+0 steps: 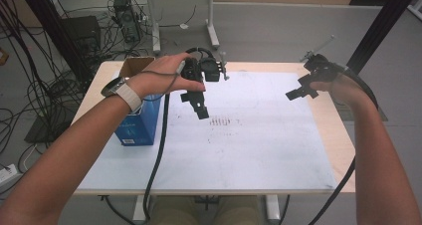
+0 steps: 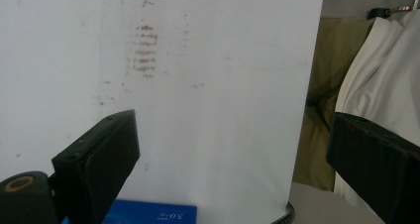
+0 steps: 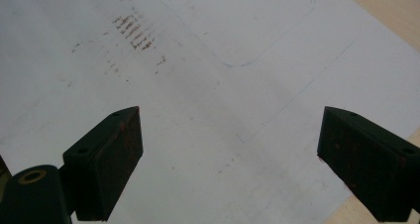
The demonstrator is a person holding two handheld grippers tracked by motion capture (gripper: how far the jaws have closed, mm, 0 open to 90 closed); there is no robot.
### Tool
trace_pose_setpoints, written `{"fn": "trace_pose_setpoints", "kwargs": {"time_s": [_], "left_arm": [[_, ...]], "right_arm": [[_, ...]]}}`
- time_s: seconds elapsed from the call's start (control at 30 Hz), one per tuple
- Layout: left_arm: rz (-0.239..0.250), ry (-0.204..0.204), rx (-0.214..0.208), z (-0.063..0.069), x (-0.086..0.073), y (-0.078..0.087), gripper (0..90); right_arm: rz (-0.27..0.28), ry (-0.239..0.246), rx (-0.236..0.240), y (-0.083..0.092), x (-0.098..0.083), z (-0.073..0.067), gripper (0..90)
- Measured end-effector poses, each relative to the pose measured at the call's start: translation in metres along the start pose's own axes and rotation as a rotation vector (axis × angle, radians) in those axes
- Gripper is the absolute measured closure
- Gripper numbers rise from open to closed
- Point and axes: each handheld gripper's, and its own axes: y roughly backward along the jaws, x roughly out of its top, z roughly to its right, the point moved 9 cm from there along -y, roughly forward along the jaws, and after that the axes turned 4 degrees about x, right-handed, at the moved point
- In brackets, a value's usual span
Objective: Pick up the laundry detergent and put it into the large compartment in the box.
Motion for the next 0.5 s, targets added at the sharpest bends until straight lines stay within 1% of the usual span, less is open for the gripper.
{"fn": "trace_pose_setpoints", "kwargs": {"time_s": [0.13,0.33,0.5], "left_arm": [[-0.009,0.001,0.001,0.0022,0.0003,-0.0025,6.9],[-0.005,0.011,0.006,0.0043,-0.0020,-0.0019,6.9],[-0.005,0.010,0.011,0.0058,-0.0023,-0.0023,7.0]], "right_arm": [[0.002,0.000,0.001,-0.0007,-0.0006,-0.0001,10.2],[0.004,0.003,-0.001,0.0005,-0.0005,-0.0013,10.2],[0.003,0.002,-0.003,0.0006,-0.0022,-0.0029,10.2]]}}
